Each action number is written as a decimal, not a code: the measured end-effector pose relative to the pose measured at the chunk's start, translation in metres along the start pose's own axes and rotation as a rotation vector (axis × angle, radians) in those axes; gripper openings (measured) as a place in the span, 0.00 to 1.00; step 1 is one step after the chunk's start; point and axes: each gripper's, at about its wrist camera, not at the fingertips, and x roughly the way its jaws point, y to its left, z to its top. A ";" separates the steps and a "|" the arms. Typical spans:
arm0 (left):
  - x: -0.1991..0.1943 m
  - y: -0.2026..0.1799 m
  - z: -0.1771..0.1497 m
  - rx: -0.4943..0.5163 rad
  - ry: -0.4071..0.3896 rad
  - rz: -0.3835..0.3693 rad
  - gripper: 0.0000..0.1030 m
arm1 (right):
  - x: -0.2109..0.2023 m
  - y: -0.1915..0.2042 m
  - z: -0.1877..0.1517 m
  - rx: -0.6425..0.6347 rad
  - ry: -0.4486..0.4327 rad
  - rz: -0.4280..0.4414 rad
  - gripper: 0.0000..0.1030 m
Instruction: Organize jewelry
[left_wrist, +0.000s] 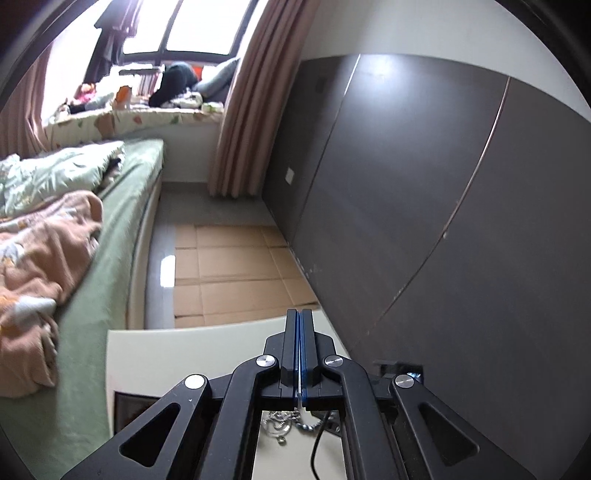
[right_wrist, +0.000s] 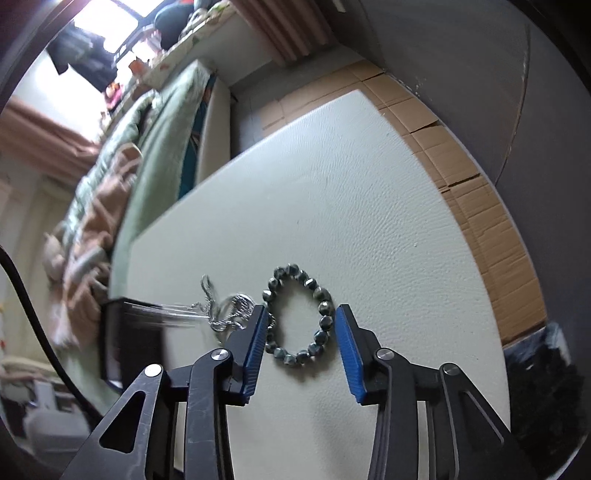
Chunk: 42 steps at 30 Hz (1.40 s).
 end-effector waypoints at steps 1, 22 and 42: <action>-0.001 0.000 0.000 0.002 0.003 -0.001 0.00 | 0.003 0.002 -0.001 -0.013 0.004 -0.025 0.38; 0.088 0.038 -0.112 -0.110 0.366 0.090 0.56 | -0.028 -0.018 0.001 -0.051 -0.091 -0.060 0.10; 0.146 0.036 -0.166 0.276 0.568 0.329 0.49 | -0.049 -0.017 0.004 -0.030 -0.122 0.006 0.10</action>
